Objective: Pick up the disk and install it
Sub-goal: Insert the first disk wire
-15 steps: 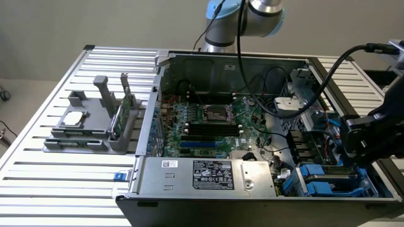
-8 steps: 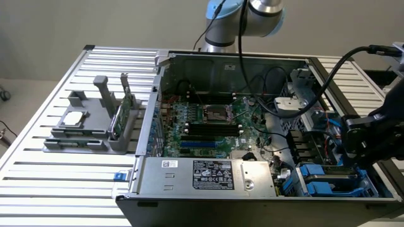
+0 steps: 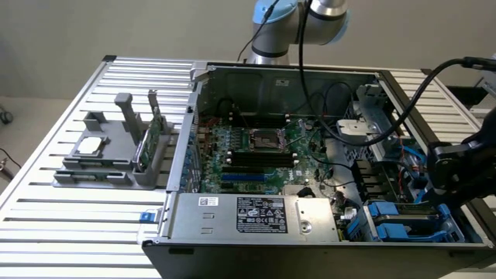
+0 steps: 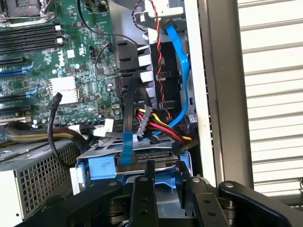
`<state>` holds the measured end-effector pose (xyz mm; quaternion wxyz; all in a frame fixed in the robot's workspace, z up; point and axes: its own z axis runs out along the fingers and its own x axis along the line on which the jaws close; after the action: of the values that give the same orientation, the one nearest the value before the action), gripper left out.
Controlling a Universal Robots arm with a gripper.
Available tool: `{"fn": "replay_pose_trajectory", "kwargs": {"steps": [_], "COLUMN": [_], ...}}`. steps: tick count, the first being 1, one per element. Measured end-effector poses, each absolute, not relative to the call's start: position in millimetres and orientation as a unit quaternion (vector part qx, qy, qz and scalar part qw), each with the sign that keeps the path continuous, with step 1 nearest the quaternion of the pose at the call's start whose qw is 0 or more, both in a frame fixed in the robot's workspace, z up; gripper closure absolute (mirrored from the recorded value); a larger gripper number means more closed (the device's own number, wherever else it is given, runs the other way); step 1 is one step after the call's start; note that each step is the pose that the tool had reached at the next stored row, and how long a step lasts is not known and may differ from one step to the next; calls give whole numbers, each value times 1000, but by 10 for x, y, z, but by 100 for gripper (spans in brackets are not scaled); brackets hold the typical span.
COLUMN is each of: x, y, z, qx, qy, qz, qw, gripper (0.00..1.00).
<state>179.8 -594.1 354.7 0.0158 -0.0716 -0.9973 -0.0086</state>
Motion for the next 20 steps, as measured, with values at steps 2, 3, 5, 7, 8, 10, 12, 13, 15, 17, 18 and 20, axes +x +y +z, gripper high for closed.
{"fn": "replay_pose_trajectory", "kwargs": {"steps": [2, 3, 5, 7, 8, 10, 12, 13, 15, 17, 18, 20], "x": [1800, 1800, 1801, 1802, 1802, 1801, 1801, 1801, 1801, 1801, 1801, 1801], "y": [-5941, -5942, -5942, -5941, -5942, -5942, -5942, -5942, -5942, -5942, -5942, -5943], "z": [3546, 3546, 3544, 3543, 3542, 3542, 3541, 3540, 3539, 3537, 3536, 3518], "qx": [-79, -85, -100, -117, -126, -143, -162, -171, -188, -206, -215, -233], "qy": [-997, -996, -995, -993, -992, -989, -987, -985, -982, -978, -977, -972], "qz": [-9, -9, -9, -9, -9, -10, -10, -10, -10, -11, -11, -11], "qw": [16, 16, 16, 15, 15, 15, 15, 15, 15, 15, 14, 14], "gripper": [68, 68, 68, 68, 68, 68, 68, 68, 68, 68, 68, 68]}}
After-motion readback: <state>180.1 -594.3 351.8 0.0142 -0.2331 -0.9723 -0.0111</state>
